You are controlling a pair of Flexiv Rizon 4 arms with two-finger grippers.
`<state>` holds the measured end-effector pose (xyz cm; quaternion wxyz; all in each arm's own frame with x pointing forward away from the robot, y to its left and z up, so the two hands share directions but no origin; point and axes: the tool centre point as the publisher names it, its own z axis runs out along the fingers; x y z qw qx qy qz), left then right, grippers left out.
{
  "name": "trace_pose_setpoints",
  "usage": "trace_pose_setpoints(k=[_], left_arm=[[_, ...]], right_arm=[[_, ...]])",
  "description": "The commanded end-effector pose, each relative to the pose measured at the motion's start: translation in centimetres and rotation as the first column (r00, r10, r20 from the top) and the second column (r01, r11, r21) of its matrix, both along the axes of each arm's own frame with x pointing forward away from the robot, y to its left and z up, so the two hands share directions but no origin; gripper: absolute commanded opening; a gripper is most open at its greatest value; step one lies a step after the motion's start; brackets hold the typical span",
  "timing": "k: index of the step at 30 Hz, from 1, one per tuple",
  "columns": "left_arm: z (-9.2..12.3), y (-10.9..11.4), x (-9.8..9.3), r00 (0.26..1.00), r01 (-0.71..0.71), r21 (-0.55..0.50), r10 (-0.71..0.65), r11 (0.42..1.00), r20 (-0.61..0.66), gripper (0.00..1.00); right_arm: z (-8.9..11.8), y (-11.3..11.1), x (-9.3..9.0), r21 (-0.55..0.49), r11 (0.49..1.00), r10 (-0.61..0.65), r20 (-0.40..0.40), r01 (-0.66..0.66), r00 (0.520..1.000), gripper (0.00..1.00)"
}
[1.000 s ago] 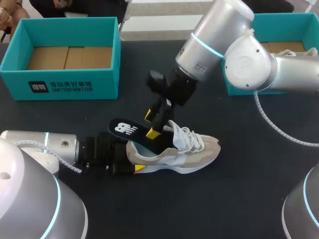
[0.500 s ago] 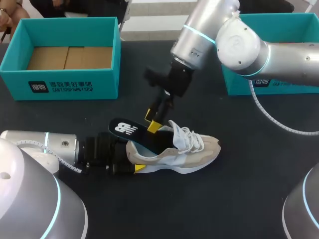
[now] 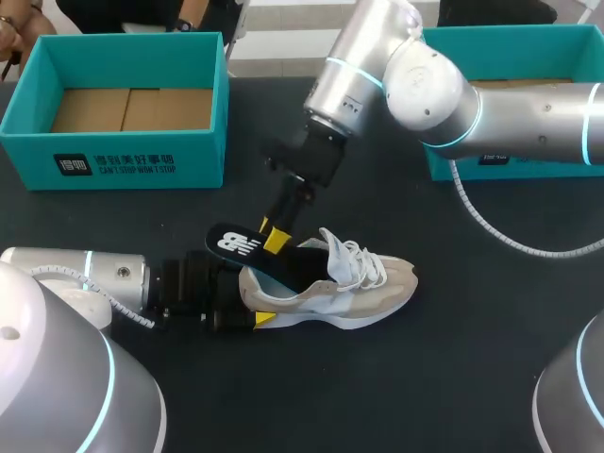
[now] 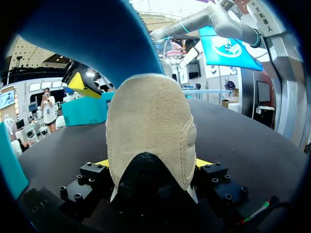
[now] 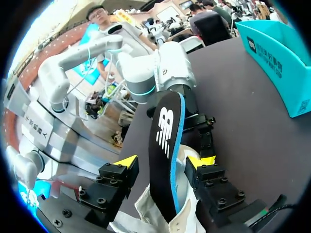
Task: Take the shoe out of the shoebox, open the shoe tongue, remove and reinsert the insole, then place the shoe into the shoebox
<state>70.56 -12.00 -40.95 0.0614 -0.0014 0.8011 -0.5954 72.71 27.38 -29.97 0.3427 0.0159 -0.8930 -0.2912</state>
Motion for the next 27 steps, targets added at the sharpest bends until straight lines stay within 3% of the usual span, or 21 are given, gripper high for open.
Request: trace_pose_setpoints(k=[1, 7, 11, 15, 16, 17, 18, 27], left_arm=[[0.0, -0.2, -0.1, 1.0, -0.002, 0.003, 0.002, 1.0, 0.0, 0.0], [0.0, -0.2, -0.1, 1.0, -0.002, 0.003, 0.002, 1.0, 0.0, 0.0], [0.0, -0.2, -0.1, 1.0, -0.002, 0.003, 0.002, 1.0, 0.0, 0.0], [0.0, -0.2, -0.1, 1.0, -0.002, 0.003, 0.002, 1.0, 0.0, 0.0], [0.0, -0.2, -0.1, 1.0, -0.002, 0.003, 0.002, 1.0, 0.0, 0.0], [0.0, -0.2, -0.1, 1.0, -0.002, 0.003, 0.002, 1.0, 0.0, 0.0], [0.0, -0.2, -0.1, 1.0, -0.002, 0.003, 0.002, 1.0, 0.0, 0.0], [0.0, -0.2, -0.1, 1.0, -0.002, 0.003, 0.002, 1.0, 0.0, 0.0]], right_arm=[[-0.9, 0.8, -0.1, 0.03, 0.999, 0.033, -0.032, -0.032, 0.999, 0.55], [-1.5, 1.5, -0.3, 0.056, 0.996, 0.077, -0.067, -0.073, 0.995, 0.43], [-1.8, 1.6, -0.7, 0.064, 0.994, 0.091, -0.08, -0.086, 0.993, 0.42], [-1.8, 1.6, -0.7, 0.067, 0.994, 0.096, -0.086, -0.09, 0.992, 0.31], [-1.9, 1.6, -0.8, 0.07, 0.993, 0.099, -0.089, -0.093, 0.991, 0.22], [-1.9, 1.6, -0.9, 0.074, 0.992, 0.106, -0.093, -0.099, 0.99, 0.05], [-1.9, 1.7, -0.9, 0.082, 0.991, 0.114, -0.096, -0.106, 0.989, 0.0], [-0.3, 2.3, -0.3, 0.149, 0.982, 0.124, -0.063, -0.113, 0.99, 0.0]])
